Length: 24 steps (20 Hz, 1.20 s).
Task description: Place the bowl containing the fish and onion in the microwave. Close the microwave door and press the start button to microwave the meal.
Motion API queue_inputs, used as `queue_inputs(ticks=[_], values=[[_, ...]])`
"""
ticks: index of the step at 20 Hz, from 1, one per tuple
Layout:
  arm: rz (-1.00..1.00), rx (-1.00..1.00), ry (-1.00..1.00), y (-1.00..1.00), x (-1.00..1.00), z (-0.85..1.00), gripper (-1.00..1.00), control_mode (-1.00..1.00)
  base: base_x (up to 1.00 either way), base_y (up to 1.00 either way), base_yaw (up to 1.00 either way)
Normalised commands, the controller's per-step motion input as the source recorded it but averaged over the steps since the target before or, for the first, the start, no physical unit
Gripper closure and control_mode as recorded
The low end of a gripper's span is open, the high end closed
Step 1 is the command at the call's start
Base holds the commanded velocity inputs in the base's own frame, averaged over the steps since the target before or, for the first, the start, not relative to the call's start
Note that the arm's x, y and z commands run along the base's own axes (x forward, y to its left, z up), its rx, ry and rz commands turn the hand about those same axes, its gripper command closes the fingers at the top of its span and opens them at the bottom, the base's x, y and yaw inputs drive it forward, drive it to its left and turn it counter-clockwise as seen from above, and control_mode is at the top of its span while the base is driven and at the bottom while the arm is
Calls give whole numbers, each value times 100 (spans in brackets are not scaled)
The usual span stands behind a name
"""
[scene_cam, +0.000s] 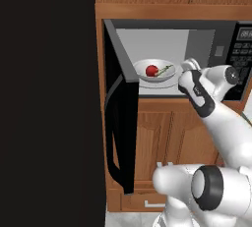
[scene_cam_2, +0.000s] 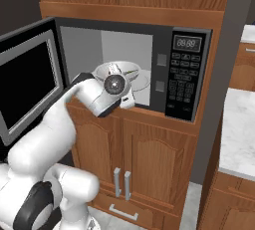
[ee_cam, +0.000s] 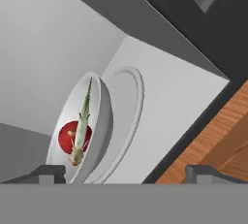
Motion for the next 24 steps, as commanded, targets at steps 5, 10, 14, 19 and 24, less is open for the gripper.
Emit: queue_inputs(ticks=[5, 10, 14, 19, 24], values=[[4, -33, 1, 8, -100, 48, -100, -100, 0, 0, 0], [10, -34, 0, 13, -91, 66, -100, -100, 0, 0, 0], [16, -30, 0, 27, -93, 64, -100, -100, 0, 0, 0], [25, -30, 2, 60, -100, 46, -100, -100, 0, 0, 0], [28, -42, 13, 75, -99, 46, -100, -100, 0, 0, 0]])
